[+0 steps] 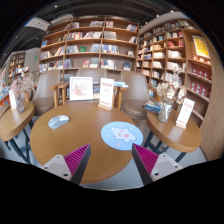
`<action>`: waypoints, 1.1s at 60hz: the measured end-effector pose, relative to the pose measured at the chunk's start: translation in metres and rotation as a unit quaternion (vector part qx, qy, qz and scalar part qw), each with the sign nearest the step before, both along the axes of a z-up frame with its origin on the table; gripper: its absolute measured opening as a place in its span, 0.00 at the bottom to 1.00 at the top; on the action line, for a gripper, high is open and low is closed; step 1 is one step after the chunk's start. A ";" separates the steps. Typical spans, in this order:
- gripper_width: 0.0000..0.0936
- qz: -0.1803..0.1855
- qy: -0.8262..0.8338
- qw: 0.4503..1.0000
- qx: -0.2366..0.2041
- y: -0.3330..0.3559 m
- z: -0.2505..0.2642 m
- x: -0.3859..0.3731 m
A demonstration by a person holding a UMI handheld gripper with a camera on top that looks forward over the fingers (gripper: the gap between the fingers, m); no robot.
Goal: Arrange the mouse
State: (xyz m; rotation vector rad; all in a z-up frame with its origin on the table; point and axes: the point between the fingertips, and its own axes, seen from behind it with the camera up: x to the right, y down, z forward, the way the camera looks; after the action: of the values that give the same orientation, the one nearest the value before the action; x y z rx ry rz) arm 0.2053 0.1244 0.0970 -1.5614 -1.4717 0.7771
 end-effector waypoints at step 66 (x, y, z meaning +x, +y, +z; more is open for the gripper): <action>0.91 0.093 -0.029 0.994 -0.043 -0.288 -0.084 -0.142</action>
State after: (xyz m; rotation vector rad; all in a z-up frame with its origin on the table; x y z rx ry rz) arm 0.0630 -0.1638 0.0134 -1.5357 -1.6636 0.9200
